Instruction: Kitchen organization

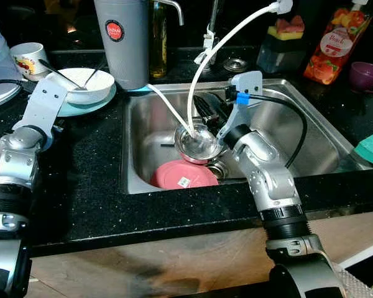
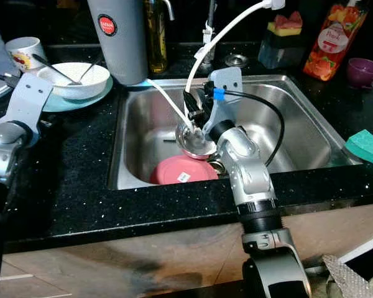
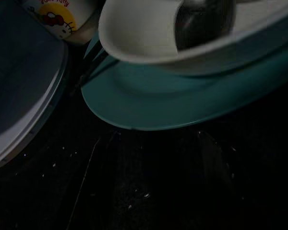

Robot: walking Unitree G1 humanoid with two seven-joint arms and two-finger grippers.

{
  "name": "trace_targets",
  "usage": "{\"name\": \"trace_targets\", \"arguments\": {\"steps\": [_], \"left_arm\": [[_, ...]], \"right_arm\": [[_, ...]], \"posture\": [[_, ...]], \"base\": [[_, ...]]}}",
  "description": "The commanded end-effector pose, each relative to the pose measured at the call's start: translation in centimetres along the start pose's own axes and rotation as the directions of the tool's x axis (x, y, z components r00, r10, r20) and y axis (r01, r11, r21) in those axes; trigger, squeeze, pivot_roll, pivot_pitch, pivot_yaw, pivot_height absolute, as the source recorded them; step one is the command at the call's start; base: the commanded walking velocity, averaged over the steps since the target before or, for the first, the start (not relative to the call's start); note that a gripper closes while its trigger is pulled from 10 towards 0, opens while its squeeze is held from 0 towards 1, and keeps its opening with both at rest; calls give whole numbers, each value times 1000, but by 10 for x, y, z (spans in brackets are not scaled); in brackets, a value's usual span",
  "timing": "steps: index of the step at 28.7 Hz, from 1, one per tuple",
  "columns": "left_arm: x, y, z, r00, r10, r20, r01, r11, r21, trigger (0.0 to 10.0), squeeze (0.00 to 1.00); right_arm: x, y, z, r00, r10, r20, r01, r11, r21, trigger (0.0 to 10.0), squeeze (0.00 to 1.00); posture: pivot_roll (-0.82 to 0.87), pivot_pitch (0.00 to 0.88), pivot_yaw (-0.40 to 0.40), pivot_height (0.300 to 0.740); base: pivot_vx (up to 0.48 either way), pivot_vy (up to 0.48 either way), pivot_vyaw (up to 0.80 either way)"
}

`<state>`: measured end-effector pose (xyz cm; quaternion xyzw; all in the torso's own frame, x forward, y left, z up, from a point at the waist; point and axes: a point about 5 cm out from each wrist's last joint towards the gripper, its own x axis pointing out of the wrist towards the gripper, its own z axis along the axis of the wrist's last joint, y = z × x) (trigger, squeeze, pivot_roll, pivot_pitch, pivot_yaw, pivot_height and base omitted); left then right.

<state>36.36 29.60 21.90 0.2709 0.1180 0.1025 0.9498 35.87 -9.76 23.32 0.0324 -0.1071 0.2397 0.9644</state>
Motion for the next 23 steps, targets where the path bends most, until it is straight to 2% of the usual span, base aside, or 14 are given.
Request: {"name": "trace_targets", "arguments": {"steps": [1,4,7,13,15,22,23], "left_arm": [[1,5,-2,1000,17,-22,-17,1000,22,10000,0],[0,8,0,999,36,-17,-35,999,13,10000,0],[1,9,-1,999,44,-16,-43,998,39,10000,0],[4,1,-6,1000,18,2,-18,1000,24,10000,0],[5,-3,-3,999,8,36,-9,999,33,10000,0],[8,-9,-1,998,-20,67,14,997,76,10000,0],[8,-10,0,997,-25,71,19,996,86,9373,0]], "right_arm": [[0,-1,4,1000,2,11,-2,1000,5,10000,0],[0,-2,5,1000,3,12,-3,1000,3,10000,0],[0,-2,5,1000,2,12,-2,1000,3,10000,0],[0,-3,6,1000,2,11,-2,1000,1,10000,0],[0,-3,6,1000,2,10,-2,1000,1,10000,0],[1,-3,6,1000,3,9,-3,1000,2,10000,0],[1,-3,6,1000,3,9,-3,1000,3,10000,0]], "posture": [[23,59,-44,740],[21,58,-44,740],[22,57,-45,740],[17,63,-47,740],[16,68,-49,740],[14,69,-49,740],[13,69,-48,740]], "base": [[0,0,0],[0,0,0],[0,0,0],[0,0,0],[0,0,0],[0,0,0],[0,0,0]]}}
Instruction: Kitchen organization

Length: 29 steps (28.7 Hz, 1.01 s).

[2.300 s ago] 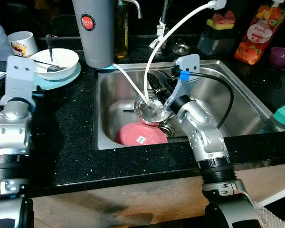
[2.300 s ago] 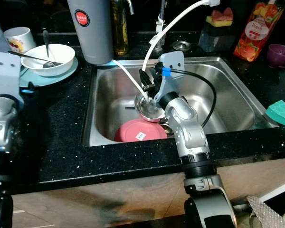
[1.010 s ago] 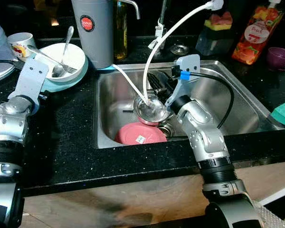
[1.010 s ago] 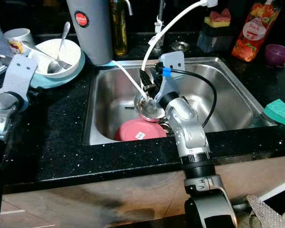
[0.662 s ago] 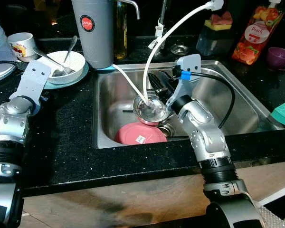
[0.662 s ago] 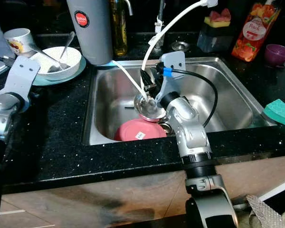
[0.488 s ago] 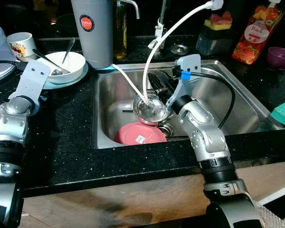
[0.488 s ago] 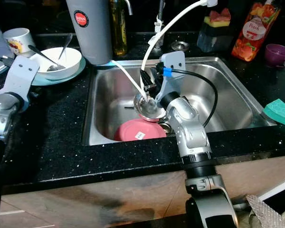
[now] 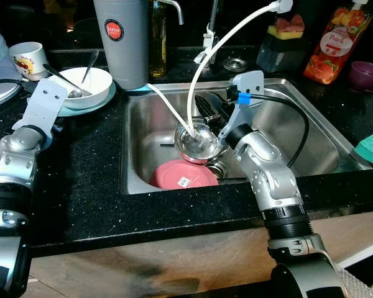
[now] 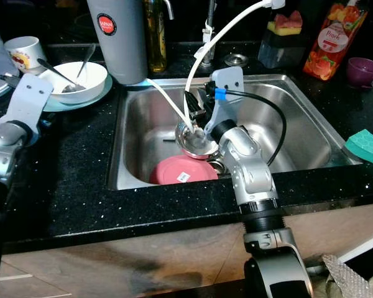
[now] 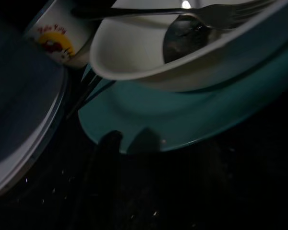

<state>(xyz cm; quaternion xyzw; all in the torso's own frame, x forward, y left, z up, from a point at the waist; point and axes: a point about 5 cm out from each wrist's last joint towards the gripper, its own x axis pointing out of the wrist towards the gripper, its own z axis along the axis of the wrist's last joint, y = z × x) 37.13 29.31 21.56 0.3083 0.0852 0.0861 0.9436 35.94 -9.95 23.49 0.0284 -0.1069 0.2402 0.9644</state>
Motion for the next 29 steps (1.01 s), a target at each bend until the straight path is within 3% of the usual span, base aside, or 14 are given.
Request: {"name": "trace_targets", "arguments": {"steps": [1,2,3,4,5,6,16,29], "left_arm": [[2,-5,-1,1000,-23,-5,24,999,30,4196,0],[2,-5,-1,1000,-25,-5,26,999,41,4196,0],[3,-5,-2,1000,-26,-6,27,998,51,627,0],[3,-4,-2,1000,-25,-8,26,998,60,706,0],[3,-4,-3,1000,-23,-11,24,997,73,4118,0],[3,-3,-3,1000,-20,-13,21,995,95,10000,0],[5,1,-3,1000,-22,-11,23,981,194,10000,0],[-1,-12,-12,996,-81,-49,90,967,240,10000,0]], "right_arm": [[1,-1,5,1000,1,12,-1,1000,11,10000,0],[1,-1,5,1000,1,12,-1,1000,12,10000,0],[1,-1,5,1000,1,12,-1,1000,13,10000,0],[1,-1,5,1000,0,12,0,1000,13,10000,0],[1,-1,5,1000,0,13,0,1000,14,10000,0],[1,-1,5,1000,0,13,0,1000,14,10000,0],[2,-1,5,1000,-1,11,0,1000,17,10000,0],[1,-1,3,1000,-8,11,8,1000,21,10000,0]], "posture": [[13,69,-48,740],[13,69,-48,740],[12,69,-47,740],[12,68,-46,740],[12,68,-46,740],[12,69,-46,740],[14,70,-48,740],[15,70,-39,740]], "base": [[0,0,0],[0,0,0],[0,0,0],[0,0,0],[0,0,0],[0,0,0],[0,0,0],[0,0,0]]}}
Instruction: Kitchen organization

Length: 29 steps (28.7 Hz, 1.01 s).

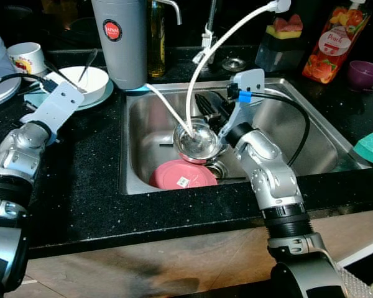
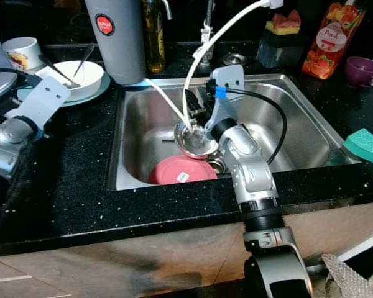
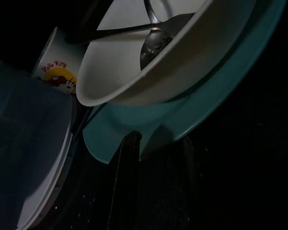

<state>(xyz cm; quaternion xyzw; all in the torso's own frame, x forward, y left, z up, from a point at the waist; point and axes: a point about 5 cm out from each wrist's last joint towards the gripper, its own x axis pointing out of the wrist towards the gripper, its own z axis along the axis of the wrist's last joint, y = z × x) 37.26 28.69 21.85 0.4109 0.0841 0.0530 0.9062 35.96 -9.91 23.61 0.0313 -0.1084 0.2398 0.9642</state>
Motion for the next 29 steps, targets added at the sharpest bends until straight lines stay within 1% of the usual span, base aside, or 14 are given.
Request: {"name": "trace_targets", "arguments": {"steps": [1,4,8,9,11,12,13,14,17,24,25,26,27,29], "left_arm": [[-4,-15,-17,996,-50,-75,53,998,29,10000,0],[-7,-16,-18,996,-46,-79,49,998,38,10000,0],[-29,-21,-12,997,-34,-67,37,998,51,10000,0],[-29,-21,-12,997,-34,-67,37,998,51,10000,0],[-43,-25,-9,997,-46,-56,49,998,47,10000,0],[-43,-25,-9,997,-46,-56,49,998,47,10000,0],[-49,-27,-7,998,-49,-50,51,998,47,10000,0],[-49,-27,-7,998,-49,-50,51,998,47,10000,0],[-60,-26,-4,999,-40,-30,41,998,46,10000,0],[-57,-17,0,999,14,-29,-12,998,55,10000,0],[-54,-16,1,999,11,-32,-9,999,42,10000,71],[-54,-16,1,999,11,-32,-9,999,42,10000,71],[-52,-15,3,999,11,-33,-11,1000,23,10000,1000],[-50,-14,5,999,11,-34,-10,1000,7,10000,1000]], "right_arm": [[0,-2,2,1000,-7,6,7,1000,16,10000,0],[0,-2,2,1000,-8,5,7,1000,16,10000,0],[0,-1,2,1000,-6,6,6,1000,20,10000,0],[0,-1,2,1000,-6,6,6,1000,20,10000,0],[-1,0,2,1000,-4,7,4,1000,21,10000,0],[-1,0,2,1000,-4,7,4,1000,21,10000,0],[-1,0,2,1000,-4,7,4,1000,22,10000,0],[-1,0,2,1000,-4,7,4,1000,22,10000,0],[-1,1,1,1000,0,5,0,1000,25,10000,0],[1,4,-1,1000,14,2,-14,999,31,10000,0],[1,4,-1,1000,15,2,-15,999,31,10000,0],[1,4,-1,1000,15,2,-15,999,31,10000,0],[1,4,-1,1000,16,3,-16,999,30,10000,0],[1,4,-1,1000,15,3,-15,999,29,10000,0]], "posture": [[15,70,-39,740],[15,70,-39,740],[22,72,-40,740],[22,72,-40,740],[26,72,-37,740],[26,72,-37,740],[26,72,-37,740],[26,72,-37,740],[26,72,-37,740],[35,62,-52,740],[33,60,-50,740],[33,60,-50,740],[30,56,-48,740],[30,56,-48,740]], "base": [[0,0,0],[0,0,0],[0,0,0],[0,0,0],[0,0,0],[0,0,0],[0,0,0],[0,0,0],[0,0,0],[0,0,0],[0,0,0],[0,0,0],[0,0,0],[0,0,0]]}}
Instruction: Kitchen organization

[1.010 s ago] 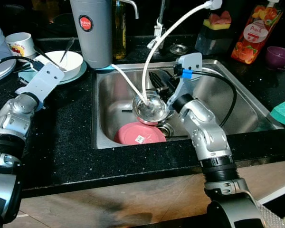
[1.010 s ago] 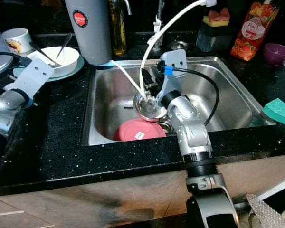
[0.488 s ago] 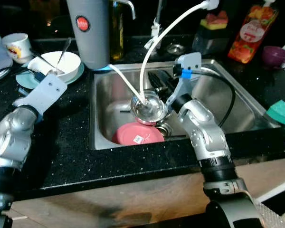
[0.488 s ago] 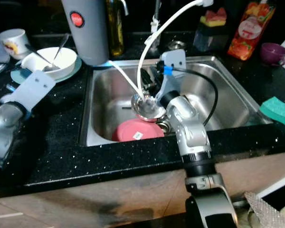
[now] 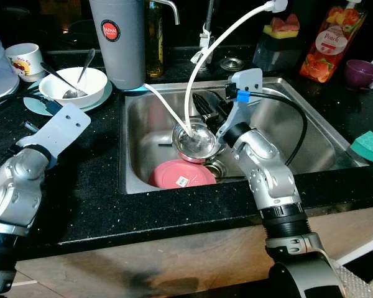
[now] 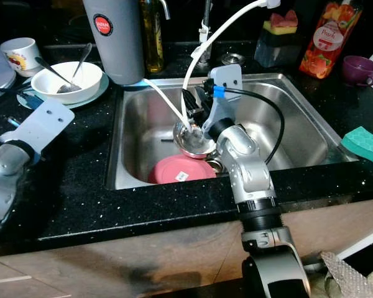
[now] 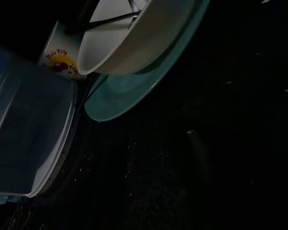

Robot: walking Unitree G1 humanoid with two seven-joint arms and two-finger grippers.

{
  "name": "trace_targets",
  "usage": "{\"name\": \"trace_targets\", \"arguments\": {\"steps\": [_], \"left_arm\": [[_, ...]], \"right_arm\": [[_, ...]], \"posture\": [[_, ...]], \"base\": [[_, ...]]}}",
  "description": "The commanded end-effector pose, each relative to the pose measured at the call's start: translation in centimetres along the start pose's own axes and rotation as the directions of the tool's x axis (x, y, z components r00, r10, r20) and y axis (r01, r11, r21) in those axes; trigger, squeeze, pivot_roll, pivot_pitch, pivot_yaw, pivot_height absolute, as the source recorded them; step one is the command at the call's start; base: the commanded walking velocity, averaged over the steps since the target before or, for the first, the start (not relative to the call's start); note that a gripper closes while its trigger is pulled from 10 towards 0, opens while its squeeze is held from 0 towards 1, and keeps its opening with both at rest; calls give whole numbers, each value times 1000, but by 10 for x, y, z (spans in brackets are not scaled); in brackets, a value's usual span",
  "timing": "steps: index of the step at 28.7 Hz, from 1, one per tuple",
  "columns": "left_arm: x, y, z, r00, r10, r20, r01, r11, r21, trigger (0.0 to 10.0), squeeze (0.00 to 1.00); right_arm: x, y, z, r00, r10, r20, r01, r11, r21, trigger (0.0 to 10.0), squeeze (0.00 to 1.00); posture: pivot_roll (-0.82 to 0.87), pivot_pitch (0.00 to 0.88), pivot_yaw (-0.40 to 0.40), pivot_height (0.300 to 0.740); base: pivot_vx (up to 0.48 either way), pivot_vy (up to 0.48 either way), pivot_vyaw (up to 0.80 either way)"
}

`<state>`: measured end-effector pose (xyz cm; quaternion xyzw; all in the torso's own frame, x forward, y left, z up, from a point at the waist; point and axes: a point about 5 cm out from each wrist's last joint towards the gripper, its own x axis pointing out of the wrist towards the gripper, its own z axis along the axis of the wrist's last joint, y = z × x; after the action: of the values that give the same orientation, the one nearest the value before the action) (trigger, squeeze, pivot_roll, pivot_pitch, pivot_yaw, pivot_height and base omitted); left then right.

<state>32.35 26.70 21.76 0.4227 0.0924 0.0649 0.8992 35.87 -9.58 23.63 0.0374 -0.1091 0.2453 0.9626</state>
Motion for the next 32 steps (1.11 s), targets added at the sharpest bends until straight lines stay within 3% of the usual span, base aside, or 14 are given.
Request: {"name": "trace_targets", "arguments": {"steps": [1,14,15,16,17,23,32], "left_arm": [[4,0,2,1000,3,-10,-3,1000,-21,10000,1000],[18,7,10,1000,12,8,-12,1000,27,10000,1000],[19,8,9,1000,16,4,-16,999,28,10000,906],[19,8,9,1000,16,4,-16,999,28,10000,906],[21,10,6,1000,18,-11,-17,999,34,10000,0],[29,16,-13,992,-32,-120,36,999,39,10000,0],[47,22,-26,988,6,-152,4,998,65,10000,0]], "right_arm": [[0,0,-1,1000,3,-1,-3,1000,15,10000,0],[-2,-2,0,1000,-1,-1,1,1000,10,10000,0],[-2,-2,0,1000,-1,-1,1,1000,10,10000,0],[-2,-2,0,1000,-1,-1,1,1000,10,10000,0],[-1,-2,0,1000,0,-2,0,1000,10,10000,0],[0,-1,1,1000,4,-4,-4,1000,10,10000,0],[1,-2,2,1000,7,-5,-7,1000,9,10000,0]], "posture": [[25,52,-44,740],[21,53,-42,740],[20,55,-44,740],[20,55,-44,740],[21,62,-48,740],[22,67,-52,740],[12,73,-51,740]], "base": [[0,0,0],[0,0,0],[0,0,0],[0,0,0],[0,0,0],[0,0,0],[0,0,0]]}}
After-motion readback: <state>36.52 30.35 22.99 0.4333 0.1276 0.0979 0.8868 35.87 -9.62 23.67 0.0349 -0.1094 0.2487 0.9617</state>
